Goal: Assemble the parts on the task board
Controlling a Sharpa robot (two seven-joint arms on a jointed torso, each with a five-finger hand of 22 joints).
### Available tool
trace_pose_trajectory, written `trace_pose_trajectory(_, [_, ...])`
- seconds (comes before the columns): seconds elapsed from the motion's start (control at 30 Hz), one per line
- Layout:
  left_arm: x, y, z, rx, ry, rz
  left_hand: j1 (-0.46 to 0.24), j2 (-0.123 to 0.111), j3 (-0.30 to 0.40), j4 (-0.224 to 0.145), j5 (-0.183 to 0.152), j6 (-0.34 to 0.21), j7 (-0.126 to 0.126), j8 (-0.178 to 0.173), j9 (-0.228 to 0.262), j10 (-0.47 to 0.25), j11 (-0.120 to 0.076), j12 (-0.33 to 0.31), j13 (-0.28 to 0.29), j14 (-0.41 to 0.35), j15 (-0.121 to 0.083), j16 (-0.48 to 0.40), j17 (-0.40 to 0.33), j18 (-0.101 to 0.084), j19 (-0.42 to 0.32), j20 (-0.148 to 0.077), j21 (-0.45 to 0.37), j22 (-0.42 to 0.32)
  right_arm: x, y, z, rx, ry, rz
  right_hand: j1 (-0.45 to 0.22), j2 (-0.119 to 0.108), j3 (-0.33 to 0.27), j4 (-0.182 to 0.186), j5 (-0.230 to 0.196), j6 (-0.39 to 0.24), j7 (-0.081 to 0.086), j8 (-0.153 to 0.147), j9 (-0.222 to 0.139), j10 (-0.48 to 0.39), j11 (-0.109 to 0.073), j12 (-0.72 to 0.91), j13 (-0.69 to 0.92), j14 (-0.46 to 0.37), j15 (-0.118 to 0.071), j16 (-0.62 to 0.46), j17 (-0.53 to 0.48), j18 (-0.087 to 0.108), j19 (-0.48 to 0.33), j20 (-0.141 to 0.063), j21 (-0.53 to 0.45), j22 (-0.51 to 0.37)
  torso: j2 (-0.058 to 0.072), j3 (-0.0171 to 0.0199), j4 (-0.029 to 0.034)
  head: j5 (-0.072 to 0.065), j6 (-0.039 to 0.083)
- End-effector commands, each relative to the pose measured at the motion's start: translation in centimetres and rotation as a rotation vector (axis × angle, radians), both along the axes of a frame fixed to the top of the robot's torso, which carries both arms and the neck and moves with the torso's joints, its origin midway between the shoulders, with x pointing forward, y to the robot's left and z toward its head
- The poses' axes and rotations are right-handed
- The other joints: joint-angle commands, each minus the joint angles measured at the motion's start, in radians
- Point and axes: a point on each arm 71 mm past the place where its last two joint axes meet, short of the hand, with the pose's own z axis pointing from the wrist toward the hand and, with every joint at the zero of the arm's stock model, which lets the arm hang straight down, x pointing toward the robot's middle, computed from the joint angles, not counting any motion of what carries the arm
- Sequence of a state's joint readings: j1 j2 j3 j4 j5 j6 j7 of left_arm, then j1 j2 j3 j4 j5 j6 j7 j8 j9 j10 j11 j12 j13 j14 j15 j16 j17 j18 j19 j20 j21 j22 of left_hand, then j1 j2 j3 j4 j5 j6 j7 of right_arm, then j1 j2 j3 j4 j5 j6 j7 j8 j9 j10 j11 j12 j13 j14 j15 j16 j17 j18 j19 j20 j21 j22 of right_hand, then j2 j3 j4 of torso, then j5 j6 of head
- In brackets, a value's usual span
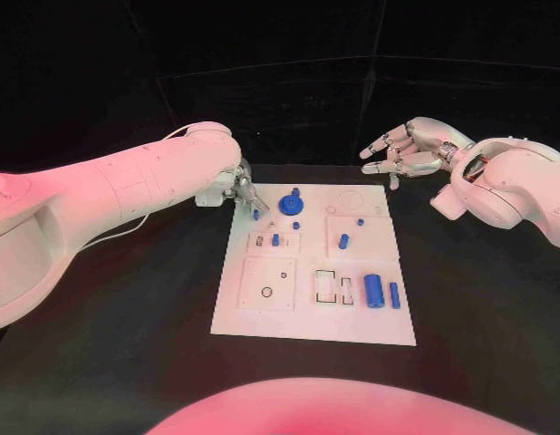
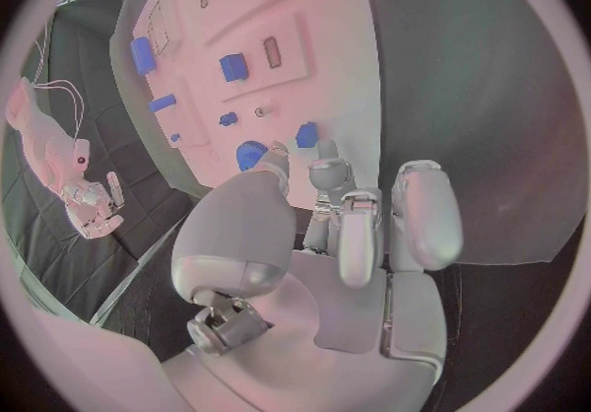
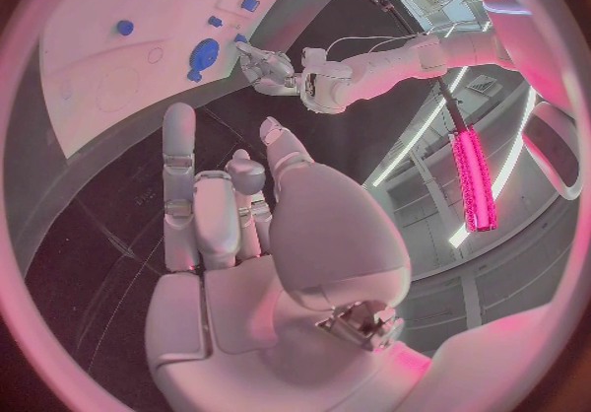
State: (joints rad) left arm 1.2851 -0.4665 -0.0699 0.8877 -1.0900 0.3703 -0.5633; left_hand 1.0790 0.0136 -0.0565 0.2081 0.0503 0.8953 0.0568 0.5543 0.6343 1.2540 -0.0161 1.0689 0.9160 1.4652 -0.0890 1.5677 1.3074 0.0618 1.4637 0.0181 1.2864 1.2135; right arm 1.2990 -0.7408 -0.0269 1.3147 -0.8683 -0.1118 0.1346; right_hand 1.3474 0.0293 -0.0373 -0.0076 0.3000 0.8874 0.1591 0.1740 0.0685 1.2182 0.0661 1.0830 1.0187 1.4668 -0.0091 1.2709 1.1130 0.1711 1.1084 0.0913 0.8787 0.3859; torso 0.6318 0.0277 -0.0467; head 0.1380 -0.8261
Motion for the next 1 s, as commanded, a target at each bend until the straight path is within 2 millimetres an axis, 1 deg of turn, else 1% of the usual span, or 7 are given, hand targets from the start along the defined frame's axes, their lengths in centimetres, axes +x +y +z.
trace_pose_trajectory(0.03, [-0.07, -0.19, -0.05, -0.019, 0.021, -0.014, 0.011, 0.006, -0.006, -0.002, -0.002, 0.007, -0.001, -0.005, -0.003, 0.002, -0.001, 0.006, 0.002, 0.106, 0.007, 0.003, 0.263, 0.014, 0.002, 0.006, 0.006, 0.001, 0.03, 0.09, 0.12, -0.002, -0.001, 0.009, -0.004, 0.004, 0.0, 0.006, 0.006, -0.007, -0.002, 0.006, -0.001, -0.008, 0.0, -0.006, -0.001, 0.005, -0.003, -0.005, -0.001, 0.013, 0.008, 0.002, -0.004, -0.001, 0.0, 0.0001, 0.0, 0.0, -0.002])
trace_pose_trajectory(0.2, [-0.13, -0.18, -0.14, -0.031, 0.033, -0.009, 0.027, 0.017, -0.006, -0.008, -0.002, 0.008, -0.001, -0.006, -0.006, 0.002, -0.001, 0.007, 0.002, 0.106, 0.007, 0.003, 0.263, 0.014, 0.003, 0.006, 0.006, 0.003, 0.03, 0.13, 0.11, -0.005, -0.001, 0.011, -0.004, 0.004, 0.0, 0.006, 0.006, -0.007, -0.002, 0.006, -0.001, -0.008, 0.0, -0.006, -0.001, 0.005, -0.003, -0.005, -0.001, 0.013, 0.008, 0.002, -0.004, -0.001, 0.001, 0.0002, -0.0009, -0.002, -0.004])
trace_pose_trajectory(0.33, [-0.18, -0.1, -0.21, -0.035, 0.041, -0.006, 0.033, 0.022, -0.006, -0.01, -0.002, 0.008, 0.0, -0.006, -0.007, 0.002, -0.001, 0.007, 0.002, 0.106, 0.007, 0.003, 0.263, 0.013, 0.003, 0.006, 0.007, 0.004, 0.03, 0.11, 0.1, -0.005, 0.0, 0.01, -0.003, 0.004, 0.001, 0.005, 0.007, -0.007, -0.003, 0.006, 0.0, -0.008, 0.0, -0.006, -0.001, 0.005, -0.004, -0.006, -0.001, 0.013, 0.008, 0.002, -0.005, -0.001, 0.0, 0.0002, 0.0003, -0.003, -0.005])
trace_pose_trajectory(0.6, [-0.27, -0.19, -0.38, -0.039, 0.048, -0.001, 0.046, 0.031, -0.006, -0.016, -0.002, 0.009, 0.0, -0.007, -0.01, 0.003, -0.001, 0.009, 0.003, 0.106, 0.008, 0.003, 0.263, 0.012, 0.005, 0.006, 0.011, 0.009, 0.05, 0.15, 0.09, -0.006, 0.001, 0.011, -0.003, 0.004, 0.001, 0.005, 0.008, -0.007, -0.003, 0.006, 0.0, -0.008, 0.0, -0.006, 0.0, 0.005, -0.004, -0.006, -0.001, 0.013, 0.008, 0.002, -0.005, -0.001, 0.0, 0.0, 0.0003, -0.001, -0.004])
trace_pose_trajectory(0.63, [-0.28, -0.22, -0.39, -0.04, 0.049, -0.001, 0.048, 0.032, -0.006, -0.017, -0.002, 0.009, 0.0, -0.007, -0.01, 0.003, -0.001, 0.01, 0.004, 0.106, 0.008, 0.003, 0.263, 0.012, 0.005, 0.006, 0.012, 0.011, 0.05, 0.16, 0.09, -0.006, 0.001, 0.011, -0.003, 0.004, 0.001, 0.005, 0.008, -0.007, -0.003, 0.006, 0.0, -0.008, 0.0, -0.006, 0.0, 0.005, -0.004, -0.006, -0.001, 0.013, 0.008, 0.002, -0.005, -0.001, 0.001, 0.0, 0.0002, -0.001, -0.007])
trace_pose_trajectory(0.83, [-0.28, -0.21, -0.42, -0.044, 0.046, 0.005, 0.057, 0.038, -0.005, -0.022, -0.002, 0.009, 0.0, -0.007, -0.012, 0.003, -0.001, 0.01, 0.004, 0.106, 0.008, 0.003, 0.263, 0.012, 0.005, 0.006, 0.012, 0.011, 0.05, 0.15, 0.08, -0.006, 0.002, 0.012, -0.002, 0.006, 0.001, 0.006, 0.008, -0.006, -0.003, 0.007, 0.0, -0.007, 0.0, -0.005, 0.0, 0.005, -0.004, -0.006, -0.001, 0.013, 0.008, 0.002, -0.005, -0.002, 0.0, 0.0, -0.0004, 0.003, -0.005])
trace_pose_trajectory(1.0, [-0.26, -0.09, -0.43, -0.049, 0.046, 0.013, 0.086, 0.056, 0.007, -0.039, -0.002, 0.009, 0.0, -0.008, -0.016, 0.002, -0.001, 0.01, 0.003, 0.106, 0.007, 0.003, 0.263, 0.012, 0.006, 0.006, 0.013, 0.014, 0.05, 0.13, 0.08, -0.007, 0.002, 0.012, -0.002, 0.006, 0.001, 0.006, 0.008, -0.006, -0.003, 0.007, 0.0, -0.007, 0.0, -0.005, 0.0, 0.005, -0.004, -0.006, -0.001, 0.013, 0.008, 0.002, -0.005, -0.002, 0.0, -0.0001, 0.0006, 0.002, -0.007])
